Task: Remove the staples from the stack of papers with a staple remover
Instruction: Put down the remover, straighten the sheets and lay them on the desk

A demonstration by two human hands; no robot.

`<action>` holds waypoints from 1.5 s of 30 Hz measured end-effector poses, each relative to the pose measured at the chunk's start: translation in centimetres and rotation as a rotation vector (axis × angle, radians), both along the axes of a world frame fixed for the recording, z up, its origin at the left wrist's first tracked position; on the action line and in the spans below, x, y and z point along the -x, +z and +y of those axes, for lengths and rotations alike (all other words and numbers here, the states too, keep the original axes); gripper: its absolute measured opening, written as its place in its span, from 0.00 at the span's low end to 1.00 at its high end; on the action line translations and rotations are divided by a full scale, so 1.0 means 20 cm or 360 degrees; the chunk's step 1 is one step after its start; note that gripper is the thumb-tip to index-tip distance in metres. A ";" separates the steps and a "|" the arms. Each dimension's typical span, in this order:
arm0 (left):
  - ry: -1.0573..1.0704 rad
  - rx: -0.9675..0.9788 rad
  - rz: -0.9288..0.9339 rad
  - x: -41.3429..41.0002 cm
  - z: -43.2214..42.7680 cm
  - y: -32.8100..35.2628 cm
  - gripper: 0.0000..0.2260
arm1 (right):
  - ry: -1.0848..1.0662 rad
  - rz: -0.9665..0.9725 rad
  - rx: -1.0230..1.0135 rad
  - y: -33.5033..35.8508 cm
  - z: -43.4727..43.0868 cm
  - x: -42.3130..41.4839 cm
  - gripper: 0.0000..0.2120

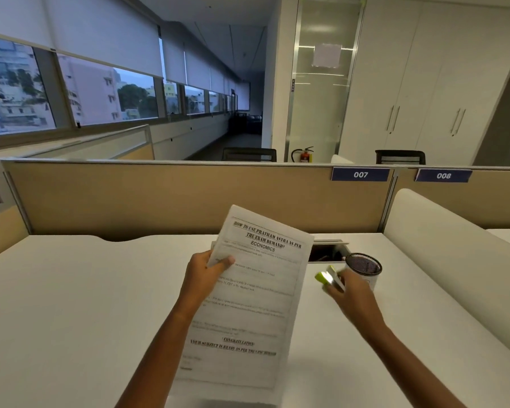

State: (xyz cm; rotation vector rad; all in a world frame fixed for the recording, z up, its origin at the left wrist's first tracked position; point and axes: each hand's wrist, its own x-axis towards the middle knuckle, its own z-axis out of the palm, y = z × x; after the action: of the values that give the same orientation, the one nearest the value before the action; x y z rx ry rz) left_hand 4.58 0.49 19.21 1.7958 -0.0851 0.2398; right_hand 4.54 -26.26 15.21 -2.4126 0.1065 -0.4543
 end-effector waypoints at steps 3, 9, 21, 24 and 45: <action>0.0014 0.0313 0.0105 0.02 0.01 -0.04 0.07 | -0.0192 0.0235 0.0063 -0.25 -0.09 0.04 0.11; -0.0005 0.0560 0.0152 0.03 0.03 -0.09 0.02 | -0.0292 0.0475 0.0189 -0.54 -0.19 0.14 0.14; -0.0093 0.0664 0.0107 0.04 0.02 -0.10 0.03 | -0.0338 0.0717 0.0368 -0.56 -0.14 0.17 0.20; -0.0111 0.0696 0.0104 0.04 0.01 -0.10 0.03 | -0.0229 0.0376 0.0087 -0.49 -0.07 0.16 0.24; 0.0343 0.0507 0.0413 -0.01 0.05 -0.32 0.08 | 0.0125 0.0128 -0.1319 -0.41 0.18 0.13 0.07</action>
State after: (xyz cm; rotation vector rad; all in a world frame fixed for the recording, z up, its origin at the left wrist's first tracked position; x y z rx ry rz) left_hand 4.86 1.51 12.77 1.5029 0.3165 0.1613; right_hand 2.00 -22.59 7.01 -1.6110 0.1907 -0.2102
